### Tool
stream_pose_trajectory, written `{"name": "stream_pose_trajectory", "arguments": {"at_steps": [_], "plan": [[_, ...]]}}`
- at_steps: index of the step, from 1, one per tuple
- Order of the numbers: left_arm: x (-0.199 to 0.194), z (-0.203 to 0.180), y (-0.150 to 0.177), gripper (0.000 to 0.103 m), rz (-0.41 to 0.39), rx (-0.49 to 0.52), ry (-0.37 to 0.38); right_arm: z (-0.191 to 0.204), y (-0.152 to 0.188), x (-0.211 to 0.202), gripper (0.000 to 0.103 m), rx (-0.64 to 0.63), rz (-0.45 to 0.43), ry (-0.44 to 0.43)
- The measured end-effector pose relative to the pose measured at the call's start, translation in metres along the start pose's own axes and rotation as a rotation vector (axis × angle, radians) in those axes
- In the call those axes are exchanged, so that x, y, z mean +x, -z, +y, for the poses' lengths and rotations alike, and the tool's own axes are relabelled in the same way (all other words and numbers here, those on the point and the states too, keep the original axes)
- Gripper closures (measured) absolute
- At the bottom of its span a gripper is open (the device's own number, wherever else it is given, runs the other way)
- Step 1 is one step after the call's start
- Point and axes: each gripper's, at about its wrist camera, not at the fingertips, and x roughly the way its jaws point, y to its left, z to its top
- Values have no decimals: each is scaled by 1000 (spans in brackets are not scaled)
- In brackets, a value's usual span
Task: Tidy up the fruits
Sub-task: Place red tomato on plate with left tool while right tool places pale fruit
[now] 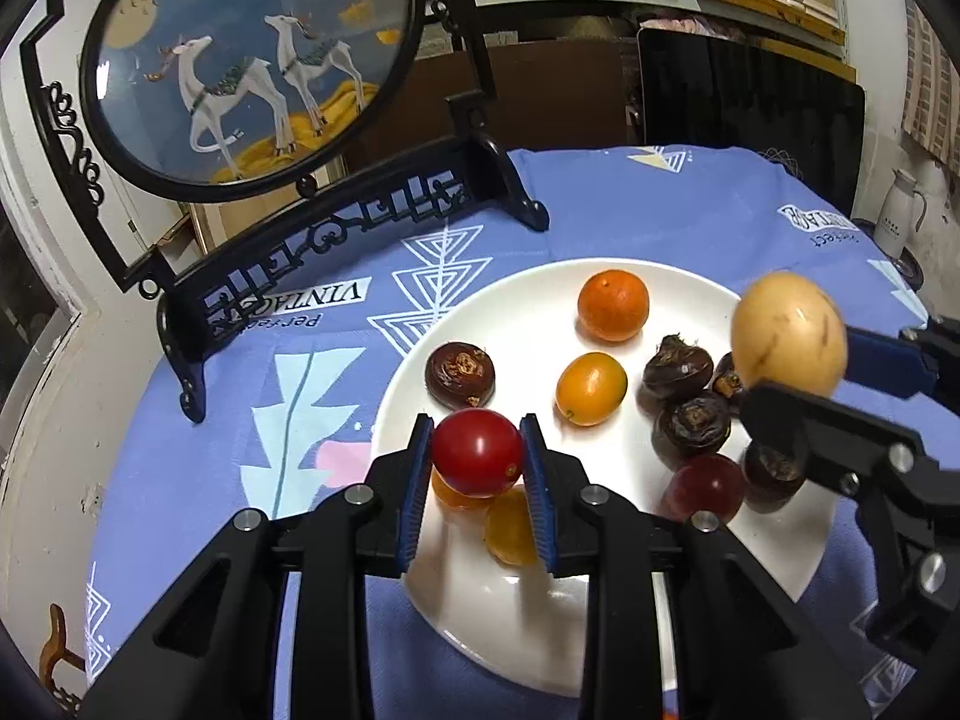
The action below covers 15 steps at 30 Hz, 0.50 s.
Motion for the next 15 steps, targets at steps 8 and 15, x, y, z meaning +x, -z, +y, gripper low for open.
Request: {"name": "stream_pose_trajectory", "arguments": {"at_steps": [8, 15], "plan": [[4, -5, 4, 51, -22, 30, -26, -4, -2, -2, 47, 14, -29, 16], [-11, 7, 16, 45, -28, 10, -10, -14, 12, -56, 35, 118, -133, -57]]}}
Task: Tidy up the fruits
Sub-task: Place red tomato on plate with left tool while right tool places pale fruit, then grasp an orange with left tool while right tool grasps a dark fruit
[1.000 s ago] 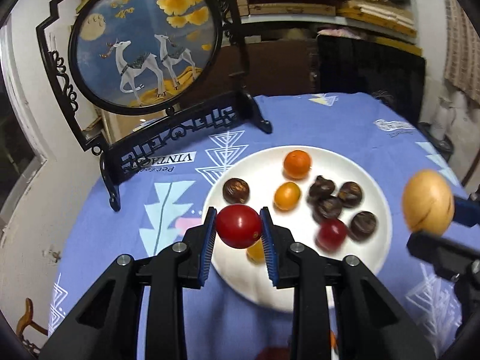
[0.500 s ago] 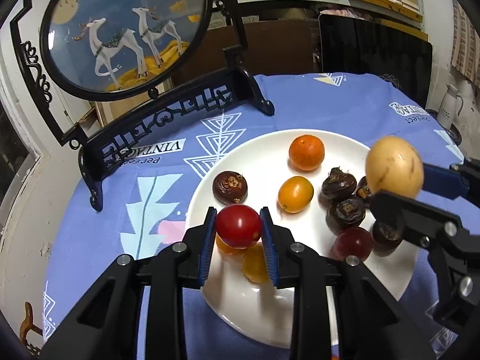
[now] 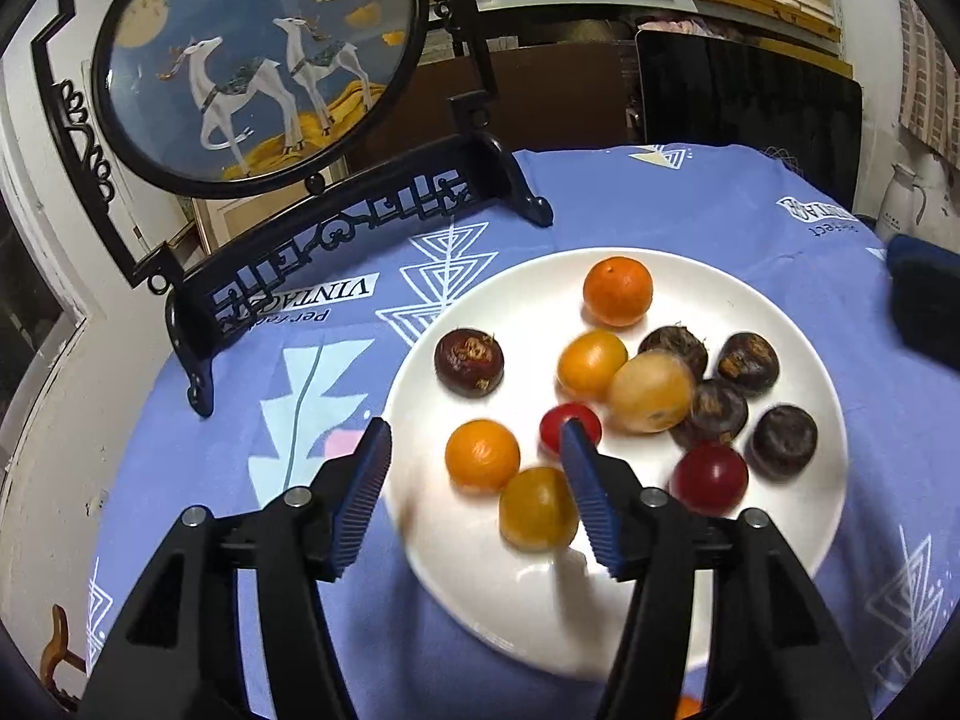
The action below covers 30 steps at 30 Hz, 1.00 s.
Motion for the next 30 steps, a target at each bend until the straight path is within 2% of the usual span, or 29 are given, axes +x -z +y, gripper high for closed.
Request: {"name": "stream_pose_trajectory", "arguments": {"at_steps": [6, 12, 17, 26, 27, 29, 30], "plan": [[-33, 20, 31, 39, -20, -9, 18, 7, 40, -46, 33, -71, 23, 2], [-72, 46, 70, 33, -28, -15, 42, 16, 98, -70, 33, -148, 140, 8], [-94, 48, 107, 28, -6, 19, 91, 29, 128, -57, 33, -190, 231, 7], [-103, 27, 151, 26, 37, 86, 168, 58, 143, 0, 33, -260, 349, 39], [-101, 26, 153, 26, 44, 90, 168, 59, 143, 6, 34, -257, 362, 46], [-98, 24, 157, 26, 55, 92, 176, 59, 147, 13, 56, -258, 389, 42], [-96, 22, 158, 26, 62, 91, 182, 59, 147, 12, 62, -268, 379, 50]]}}
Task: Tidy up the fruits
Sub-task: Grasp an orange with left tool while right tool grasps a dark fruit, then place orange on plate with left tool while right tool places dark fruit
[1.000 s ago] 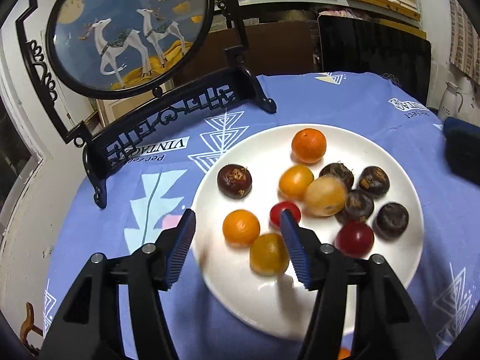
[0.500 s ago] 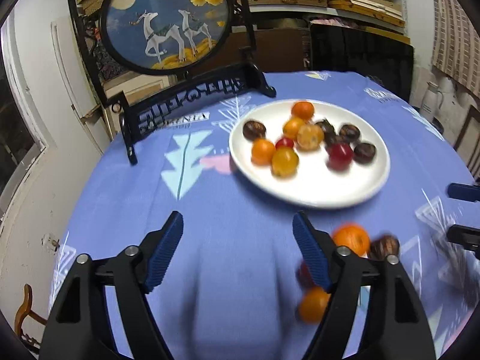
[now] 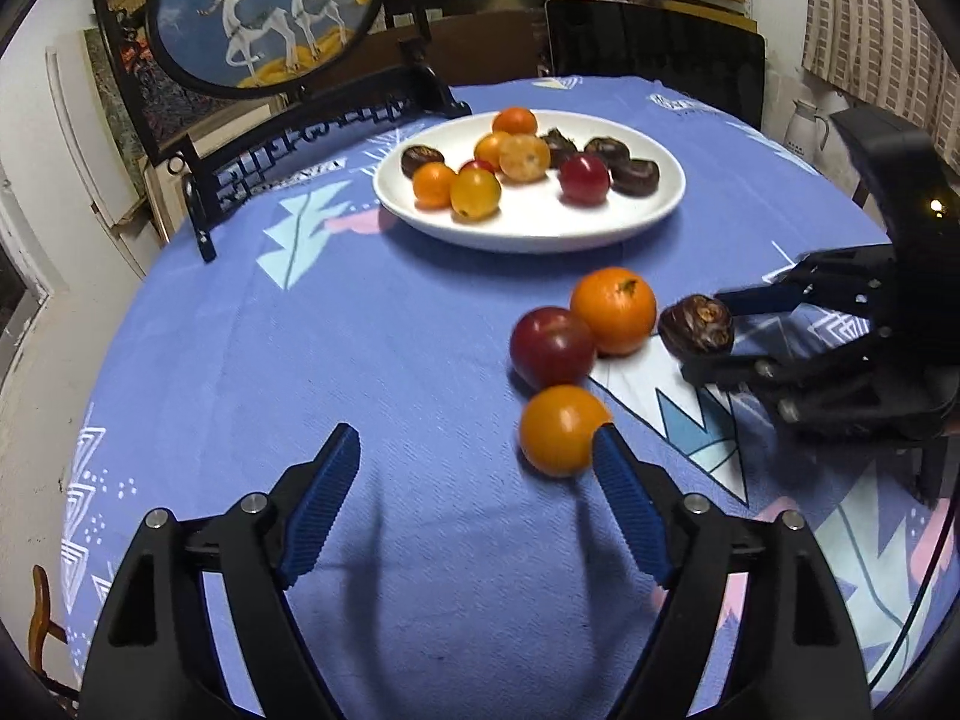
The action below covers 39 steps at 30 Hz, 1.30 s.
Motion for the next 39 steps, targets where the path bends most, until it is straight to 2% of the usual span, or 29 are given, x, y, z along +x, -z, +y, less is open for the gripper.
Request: {"name": "stream_pose_trajectory", "arguments": {"at_steps": [8, 18, 20, 23, 29, 39], "plan": [[19, -15, -3, 25, 24, 7, 33, -11, 17, -27, 62, 47, -42, -33], [36, -21, -9, 25, 48, -18, 26, -4, 27, -29, 62, 65, -55, -87], [33, -22, -9, 33, 37, -11, 24, -2, 28, -31, 62, 63, -58, -94], [33, -22, -9, 64, 49, -18, 47, 1, 31, -32, 62, 65, -54, -98], [22, -29, -3, 65, 36, -9, 35, 5, 38, -41, 62, 66, -63, -99], [-15, -39, -2, 65, -39, 33, 9, 30, 45, -58, 62, 15, -91, -135]]}}
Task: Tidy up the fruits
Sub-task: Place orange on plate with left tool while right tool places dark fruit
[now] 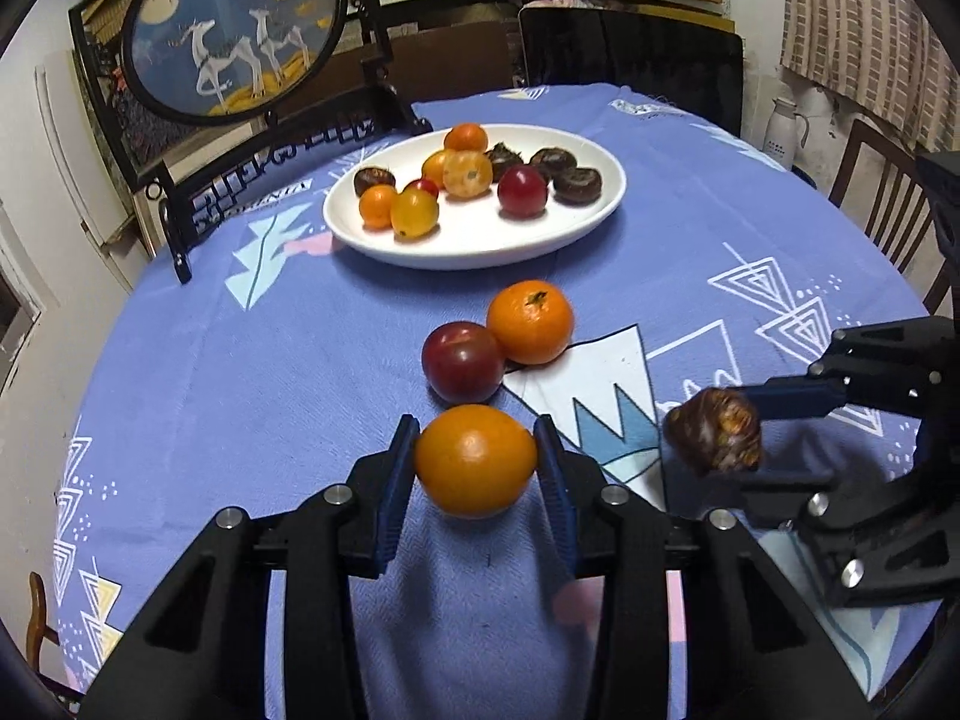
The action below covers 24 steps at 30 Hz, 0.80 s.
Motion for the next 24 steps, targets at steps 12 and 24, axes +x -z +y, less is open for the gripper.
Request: {"name": "stream_pose_trajectory", "arguments": {"at_steps": [12, 24], "plan": [[-3, 3, 1, 65, -6, 7, -28, 14, -1, 3, 62, -16, 9, -33], [8, 9, -6, 65, 4, 7, -19, 7, -3, 11, 62, -2, 20, -47]]}}
